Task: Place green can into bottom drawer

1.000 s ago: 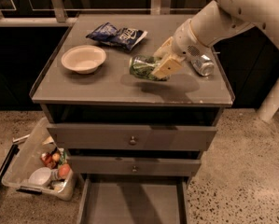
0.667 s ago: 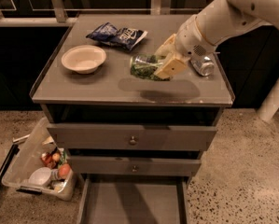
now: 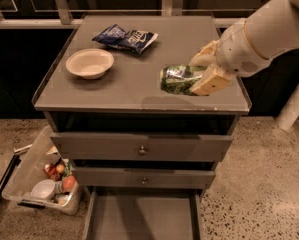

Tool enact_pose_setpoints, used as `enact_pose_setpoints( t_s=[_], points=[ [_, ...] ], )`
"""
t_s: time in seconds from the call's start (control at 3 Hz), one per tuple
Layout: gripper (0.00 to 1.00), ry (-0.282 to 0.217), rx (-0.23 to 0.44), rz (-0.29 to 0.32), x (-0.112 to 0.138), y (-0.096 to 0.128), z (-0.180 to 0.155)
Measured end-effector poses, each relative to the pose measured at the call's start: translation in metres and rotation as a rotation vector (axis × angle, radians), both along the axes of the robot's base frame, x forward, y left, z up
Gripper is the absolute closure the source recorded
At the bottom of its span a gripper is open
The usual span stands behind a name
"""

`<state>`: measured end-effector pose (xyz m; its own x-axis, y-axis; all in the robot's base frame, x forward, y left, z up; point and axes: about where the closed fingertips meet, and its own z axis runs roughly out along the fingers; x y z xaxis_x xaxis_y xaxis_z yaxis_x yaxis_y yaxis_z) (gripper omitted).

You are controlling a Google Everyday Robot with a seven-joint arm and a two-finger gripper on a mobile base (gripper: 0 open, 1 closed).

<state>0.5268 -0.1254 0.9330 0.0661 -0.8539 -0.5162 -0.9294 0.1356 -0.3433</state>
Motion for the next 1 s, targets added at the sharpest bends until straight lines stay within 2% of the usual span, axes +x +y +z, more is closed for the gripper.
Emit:
enact_pose_setpoints(
  t_s=[0.33, 0.67, 1.0],
  points=[
    [1.00, -0.021, -0.052, -0.043, -0.031, -0.026, -0.009],
    [1.00, -0.023, -0.064, -0.100, -0.053, -0.053, -0.037],
    [1.00, 0.002, -0.025, -0.160, -0.065, -0.071, -0.066]
  ],
)
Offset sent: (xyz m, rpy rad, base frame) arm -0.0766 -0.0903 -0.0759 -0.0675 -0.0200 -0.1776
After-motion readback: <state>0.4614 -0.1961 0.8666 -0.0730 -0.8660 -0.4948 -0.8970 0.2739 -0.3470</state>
